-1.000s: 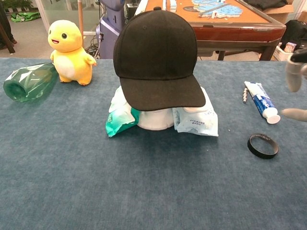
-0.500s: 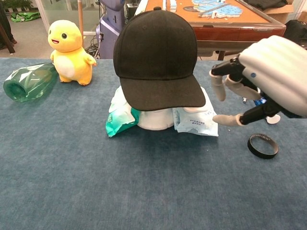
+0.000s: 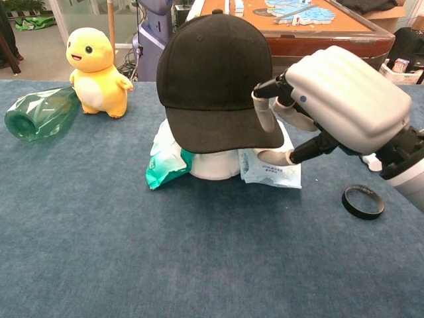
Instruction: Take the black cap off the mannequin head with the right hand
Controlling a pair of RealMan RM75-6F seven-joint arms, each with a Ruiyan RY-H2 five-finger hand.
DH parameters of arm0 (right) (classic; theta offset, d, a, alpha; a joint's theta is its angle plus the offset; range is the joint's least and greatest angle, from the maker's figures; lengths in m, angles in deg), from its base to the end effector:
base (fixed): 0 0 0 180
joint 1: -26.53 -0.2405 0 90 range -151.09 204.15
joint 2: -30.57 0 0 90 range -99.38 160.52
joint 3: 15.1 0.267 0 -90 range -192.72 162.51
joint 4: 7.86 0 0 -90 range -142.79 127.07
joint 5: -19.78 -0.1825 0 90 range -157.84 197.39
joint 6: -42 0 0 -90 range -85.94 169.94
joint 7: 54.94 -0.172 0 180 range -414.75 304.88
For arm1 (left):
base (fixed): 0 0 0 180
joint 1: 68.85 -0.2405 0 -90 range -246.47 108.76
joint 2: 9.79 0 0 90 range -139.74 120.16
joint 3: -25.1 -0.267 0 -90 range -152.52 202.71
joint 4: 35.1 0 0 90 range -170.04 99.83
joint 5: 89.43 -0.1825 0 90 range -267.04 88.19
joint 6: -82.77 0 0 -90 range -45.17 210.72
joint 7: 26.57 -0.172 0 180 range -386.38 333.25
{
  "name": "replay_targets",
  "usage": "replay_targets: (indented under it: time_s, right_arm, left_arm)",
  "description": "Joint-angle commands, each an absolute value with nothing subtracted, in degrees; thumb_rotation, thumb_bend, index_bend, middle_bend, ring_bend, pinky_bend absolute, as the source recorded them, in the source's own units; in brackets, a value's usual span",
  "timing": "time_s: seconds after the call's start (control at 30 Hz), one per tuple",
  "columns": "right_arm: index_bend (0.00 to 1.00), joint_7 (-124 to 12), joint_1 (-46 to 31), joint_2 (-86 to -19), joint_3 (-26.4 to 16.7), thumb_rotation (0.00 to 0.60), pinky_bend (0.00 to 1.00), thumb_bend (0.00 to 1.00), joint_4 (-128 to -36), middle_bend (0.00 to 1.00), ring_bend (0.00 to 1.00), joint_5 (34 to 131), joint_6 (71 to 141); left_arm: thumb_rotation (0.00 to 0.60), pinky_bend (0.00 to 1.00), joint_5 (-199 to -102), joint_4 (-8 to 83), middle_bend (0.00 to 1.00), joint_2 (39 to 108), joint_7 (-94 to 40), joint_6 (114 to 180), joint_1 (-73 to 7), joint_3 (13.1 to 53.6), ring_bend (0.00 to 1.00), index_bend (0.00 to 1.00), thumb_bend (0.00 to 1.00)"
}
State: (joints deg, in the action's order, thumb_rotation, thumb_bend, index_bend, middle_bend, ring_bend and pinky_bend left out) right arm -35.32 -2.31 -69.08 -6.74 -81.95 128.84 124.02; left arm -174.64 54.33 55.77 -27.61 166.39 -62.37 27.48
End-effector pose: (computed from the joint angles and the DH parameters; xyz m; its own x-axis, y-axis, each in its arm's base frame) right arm -0.1138 -0.2800 0.0098 0.3542 0.3118 0.8816 -0.6083 -0.6392 0.4705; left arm -0.3159 0.2156 0.1809 0.4349 0.0219 0.9002 0.9004 -0.0192 -0.4345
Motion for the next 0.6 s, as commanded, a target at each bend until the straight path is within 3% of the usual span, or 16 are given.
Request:
replay_targets:
  time_s: [0.03,0.4,0.5,0.6]
  right_arm:
    - [0.64,-35.95,-3.55,-70.74,-6.17,0.6,0.87,0.0,-79.56,0.95,0.78,128.74,124.89]
    - [0.47,-36.96,-4.99,-72.43,-5.73,0.6,0.87,0.0,-75.35,0.9,0.74,130.25,131.47]
    - [0.47,-36.15,-5.25,-72.17,-5.7,0.6,0.84,0.0,-75.79,0.79,0.64,130.73,132.63]
    - [0.47,-35.6,-5.57,-71.79,-5.85,0.6,0.75,0.0,-76.49,0.65,0.53,131.18,133.28]
  left_arm:
    - [0.6,0.47,-174.51,54.4,0.21,55.71,-27.65,166.29,-62.34,27.51,0.25,0.14,0.51]
    - [0.6,0.47,-174.52,54.58,0.21,55.32,-26.83,166.74,-62.56,27.63,0.25,0.16,0.5]
    - [0.6,0.47,-174.6,54.5,0.21,55.38,-26.93,166.7,-62.54,27.59,0.25,0.16,0.51]
    - [0.6,0.47,-174.53,54.46,0.21,55.44,-27.14,166.54,-62.49,27.56,0.25,0.16,0.51]
